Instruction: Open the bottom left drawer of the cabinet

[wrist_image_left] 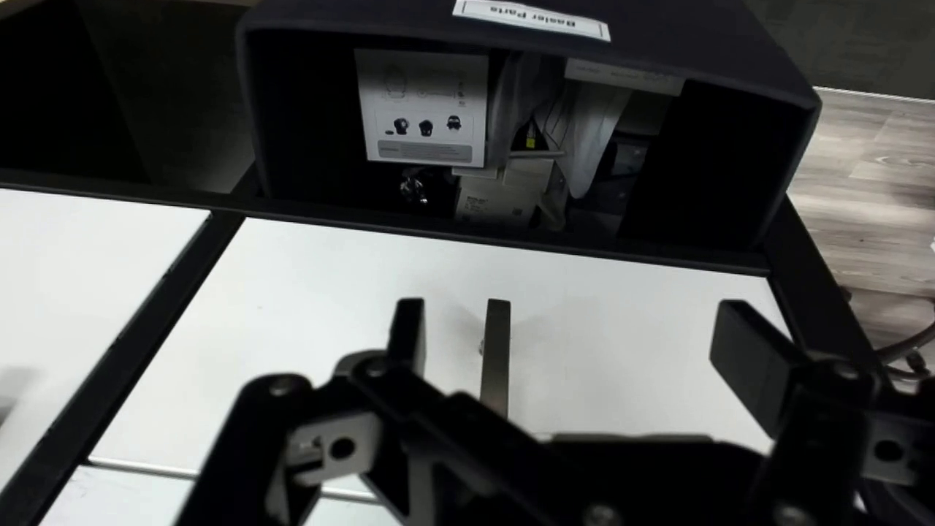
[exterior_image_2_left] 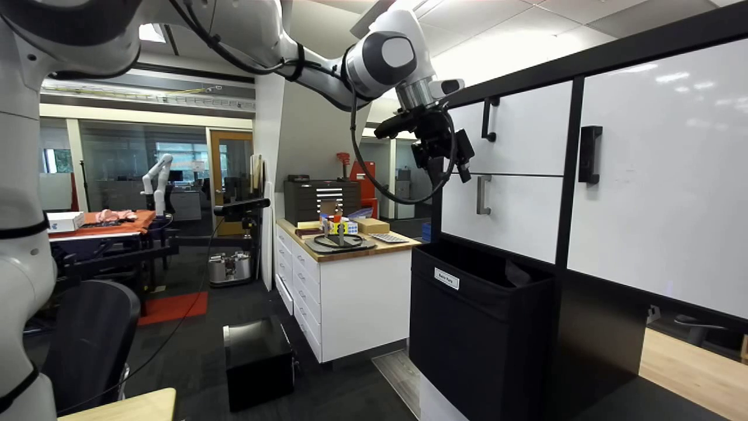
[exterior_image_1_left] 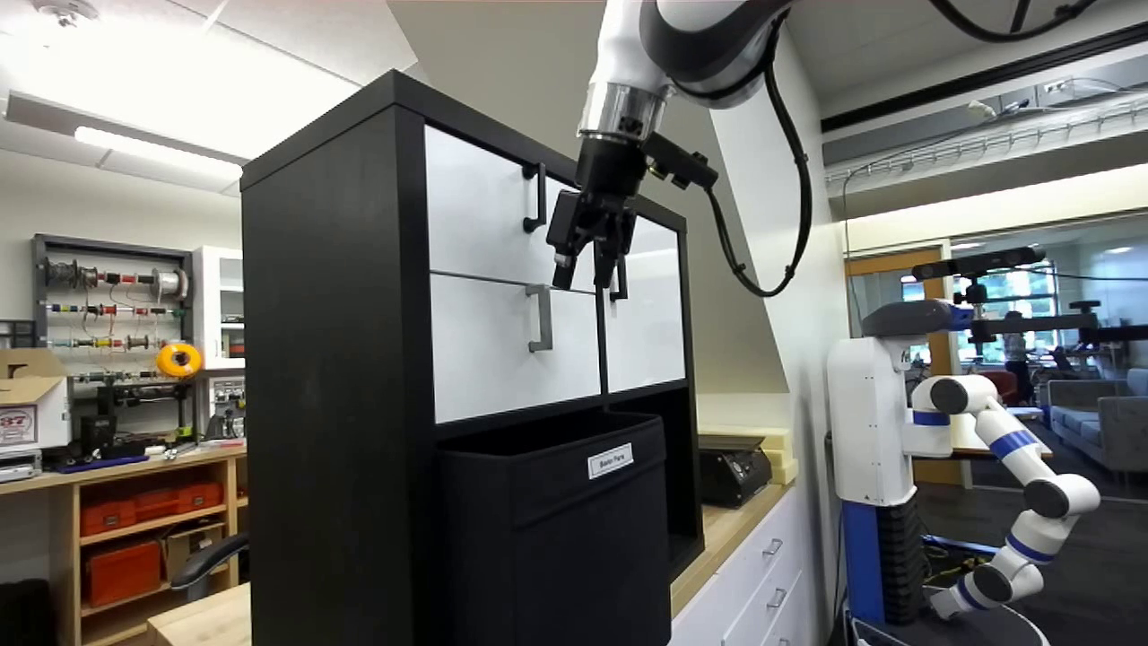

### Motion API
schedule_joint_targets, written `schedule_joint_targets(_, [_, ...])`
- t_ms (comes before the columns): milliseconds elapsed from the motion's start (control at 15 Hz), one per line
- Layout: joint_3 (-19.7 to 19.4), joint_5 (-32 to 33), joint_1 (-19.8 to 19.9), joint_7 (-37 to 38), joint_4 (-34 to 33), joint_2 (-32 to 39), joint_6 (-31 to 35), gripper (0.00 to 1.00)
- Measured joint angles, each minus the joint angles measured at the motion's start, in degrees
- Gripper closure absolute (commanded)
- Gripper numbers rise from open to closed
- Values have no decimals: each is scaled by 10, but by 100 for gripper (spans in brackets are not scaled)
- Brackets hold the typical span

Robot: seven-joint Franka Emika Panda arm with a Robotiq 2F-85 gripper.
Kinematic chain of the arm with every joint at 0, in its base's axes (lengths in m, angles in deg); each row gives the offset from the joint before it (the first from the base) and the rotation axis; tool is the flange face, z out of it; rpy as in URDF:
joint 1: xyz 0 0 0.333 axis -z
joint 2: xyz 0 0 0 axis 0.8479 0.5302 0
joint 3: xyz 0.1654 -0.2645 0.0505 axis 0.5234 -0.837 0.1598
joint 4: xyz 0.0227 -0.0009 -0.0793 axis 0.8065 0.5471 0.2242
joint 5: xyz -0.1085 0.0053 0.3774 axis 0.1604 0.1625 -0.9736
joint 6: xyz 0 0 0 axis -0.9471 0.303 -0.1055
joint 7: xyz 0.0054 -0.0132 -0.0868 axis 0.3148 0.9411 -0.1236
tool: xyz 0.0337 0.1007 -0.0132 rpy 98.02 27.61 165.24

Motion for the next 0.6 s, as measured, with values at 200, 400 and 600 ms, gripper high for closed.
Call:
schedule_joint_targets(200, [-3, -1, 1, 0, -3, 14, 31, 0])
schedule_joint_targets(400, [-6, -7, 3, -1, -7, 29, 56, 0])
schedule_joint_targets(600, [-8, -12, 4, -2, -10, 40, 75, 0])
